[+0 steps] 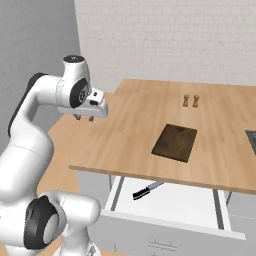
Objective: Pick up the knife from the drawer and place it on the cutting board. Then place the meat from the plate to the cutting board.
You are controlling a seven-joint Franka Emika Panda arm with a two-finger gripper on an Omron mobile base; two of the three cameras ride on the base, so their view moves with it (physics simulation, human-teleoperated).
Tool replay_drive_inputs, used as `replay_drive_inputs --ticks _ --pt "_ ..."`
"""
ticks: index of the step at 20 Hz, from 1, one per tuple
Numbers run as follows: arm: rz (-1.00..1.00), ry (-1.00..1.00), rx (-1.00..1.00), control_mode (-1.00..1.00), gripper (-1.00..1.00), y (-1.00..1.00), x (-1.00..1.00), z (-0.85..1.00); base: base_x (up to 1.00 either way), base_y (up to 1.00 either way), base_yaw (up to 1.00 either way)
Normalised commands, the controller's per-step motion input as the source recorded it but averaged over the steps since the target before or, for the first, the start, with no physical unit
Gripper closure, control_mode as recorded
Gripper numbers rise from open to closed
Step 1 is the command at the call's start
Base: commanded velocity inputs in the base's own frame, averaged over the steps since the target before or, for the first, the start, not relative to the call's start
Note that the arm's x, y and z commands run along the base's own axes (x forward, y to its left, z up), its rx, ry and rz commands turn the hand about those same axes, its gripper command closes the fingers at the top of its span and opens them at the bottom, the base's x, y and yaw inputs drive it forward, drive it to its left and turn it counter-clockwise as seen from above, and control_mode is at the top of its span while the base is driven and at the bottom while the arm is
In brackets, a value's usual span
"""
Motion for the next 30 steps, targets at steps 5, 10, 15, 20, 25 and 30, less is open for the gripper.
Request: replay_drive_inputs --ticks 5,10,15,20,25,30 --pt "0.0 0.0 0.0 -1.0 -1.0 0.0 -0.4 0.0 0.0 0.0 0.0" --pt "0.0 0.0 0.0 -1.0 -1.0 0.0 -0.79 -0.03 0.0 0.0 0.0" --pt "0.0 0.0 -0.03 -1.0 -1.0 0.0 -0.62 -0.08 0.0 0.0 0.0" --pt "0.0 0.0 -0.03 -1.0 -1.0 0.0 -0.46 -0.07 0.0 0.0 0.0" --pt "0.0 -0.05 -0.01 -1.0 -1.0 0.0 -0.45 -0.02 0.0 0.0 0.0" --pt "0.0 -0.09 0.0 -1.0 -1.0 0.0 -0.34 0.0 0.0 0.0 0.0"
